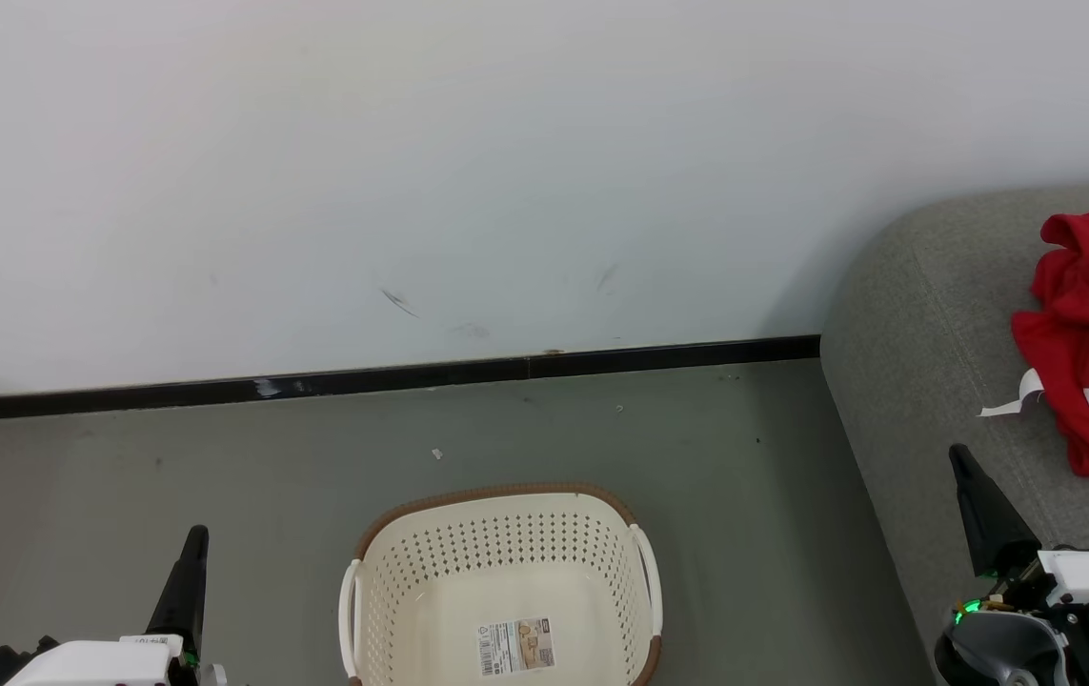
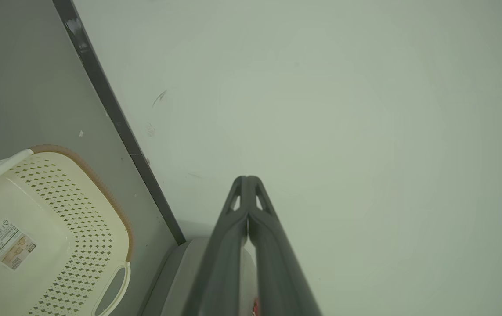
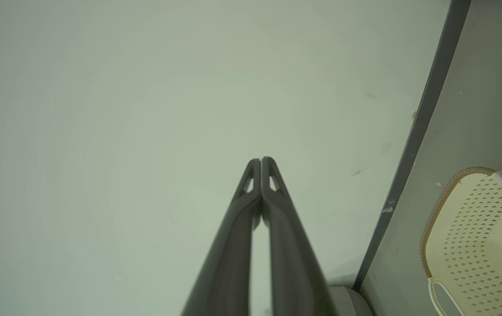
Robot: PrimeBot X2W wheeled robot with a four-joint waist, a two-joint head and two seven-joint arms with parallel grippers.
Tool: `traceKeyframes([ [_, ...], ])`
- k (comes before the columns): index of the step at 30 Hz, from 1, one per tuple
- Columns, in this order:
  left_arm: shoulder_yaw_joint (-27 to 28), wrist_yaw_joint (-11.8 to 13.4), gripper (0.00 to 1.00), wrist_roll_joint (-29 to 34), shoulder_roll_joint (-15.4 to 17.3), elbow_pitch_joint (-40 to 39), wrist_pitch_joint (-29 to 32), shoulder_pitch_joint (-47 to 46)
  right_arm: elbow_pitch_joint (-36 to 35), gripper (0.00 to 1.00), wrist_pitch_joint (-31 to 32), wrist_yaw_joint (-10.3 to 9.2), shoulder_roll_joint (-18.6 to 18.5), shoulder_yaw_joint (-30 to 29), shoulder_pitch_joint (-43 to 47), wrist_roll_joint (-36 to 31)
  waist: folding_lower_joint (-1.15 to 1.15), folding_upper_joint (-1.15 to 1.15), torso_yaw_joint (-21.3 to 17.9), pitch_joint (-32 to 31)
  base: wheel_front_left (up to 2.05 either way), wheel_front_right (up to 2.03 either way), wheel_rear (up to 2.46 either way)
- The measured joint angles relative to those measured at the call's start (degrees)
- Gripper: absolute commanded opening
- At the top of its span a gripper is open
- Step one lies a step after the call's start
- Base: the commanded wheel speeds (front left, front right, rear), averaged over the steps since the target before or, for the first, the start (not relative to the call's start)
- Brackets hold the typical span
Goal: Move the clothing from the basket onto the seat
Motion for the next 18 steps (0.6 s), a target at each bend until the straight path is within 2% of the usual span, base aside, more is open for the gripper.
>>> traceKeyframes([
  [18, 0.05, 0.00, 0.00, -0.05, 0.00, -0.02, 0.00, -0.04, -0.90, 0.00, -0.62, -0.01, 0.00, 1.22, 1.02, 0.03, -0.01, 0.00, 0.01, 0.03, 0.00, 0.00, 0.00],
])
